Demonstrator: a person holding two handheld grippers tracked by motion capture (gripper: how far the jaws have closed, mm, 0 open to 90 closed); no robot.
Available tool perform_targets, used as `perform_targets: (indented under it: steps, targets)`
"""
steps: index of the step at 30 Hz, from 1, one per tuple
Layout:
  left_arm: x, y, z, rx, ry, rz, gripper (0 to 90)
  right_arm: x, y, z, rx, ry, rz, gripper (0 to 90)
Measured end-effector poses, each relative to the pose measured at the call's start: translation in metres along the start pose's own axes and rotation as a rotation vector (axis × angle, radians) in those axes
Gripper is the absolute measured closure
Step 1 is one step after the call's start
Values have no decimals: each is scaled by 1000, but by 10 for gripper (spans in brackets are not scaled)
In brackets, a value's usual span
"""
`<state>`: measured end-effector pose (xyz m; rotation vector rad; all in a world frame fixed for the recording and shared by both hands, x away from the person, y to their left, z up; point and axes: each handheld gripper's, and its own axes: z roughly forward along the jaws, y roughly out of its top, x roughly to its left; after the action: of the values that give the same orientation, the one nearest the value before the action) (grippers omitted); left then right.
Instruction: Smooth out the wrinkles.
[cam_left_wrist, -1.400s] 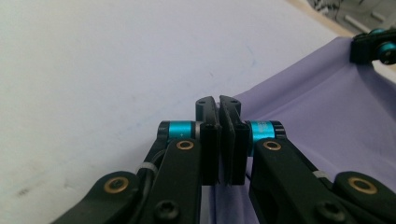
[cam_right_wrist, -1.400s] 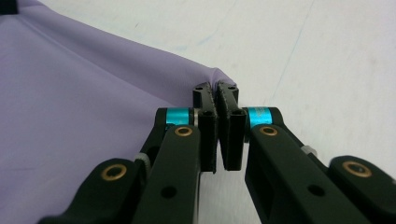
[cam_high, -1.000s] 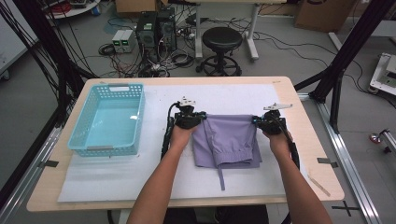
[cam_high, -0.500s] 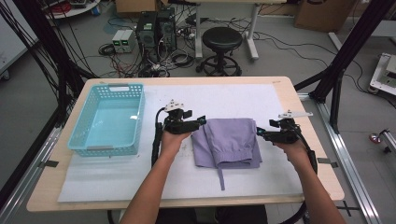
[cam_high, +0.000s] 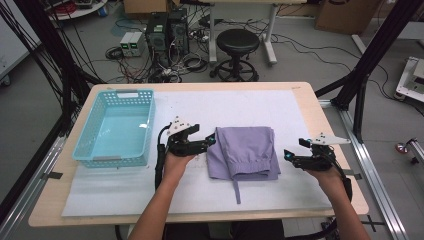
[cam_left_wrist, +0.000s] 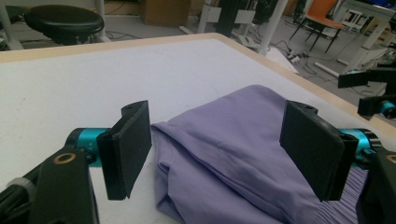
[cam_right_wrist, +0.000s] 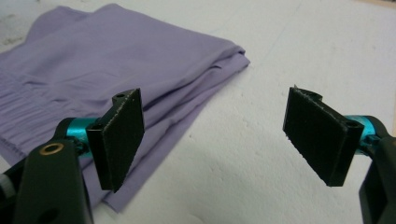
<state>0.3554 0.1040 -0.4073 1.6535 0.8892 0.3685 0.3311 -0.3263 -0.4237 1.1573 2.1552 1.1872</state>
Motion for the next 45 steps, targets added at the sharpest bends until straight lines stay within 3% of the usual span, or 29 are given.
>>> perform_targets:
  steps: [7,14,17,19,21,25,32,38,41,45]
  targets:
    - [-2,-5,-7,-7,-12,-6,250,7,5,-4,-11,-6,-35,210]
    - [-4,-12,-8,-16,-23,-18,250,3,2,-4,-10,-8,-4,227]
    - [-4,-16,-10,-17,-21,-19,250,2,2,-4,-7,7,10,417]
    - [-5,-18,-11,-12,-16,-9,250,1,2,-3,13,43,16,619]
    - [-6,-22,-12,3,-7,-3,260,1,1,-1,33,44,20,723]
    - [-7,-28,-16,41,8,-21,264,3,1,0,30,39,25,747]
    - [-3,-30,-19,31,35,-41,262,6,3,11,54,52,66,725]
    - [-1,-31,-17,47,34,-43,262,13,5,34,127,81,81,705]
    - [-1,-32,-16,52,38,-48,262,15,5,44,169,71,82,709]
    - [0,-33,-14,64,41,-50,272,16,3,53,200,78,87,838]
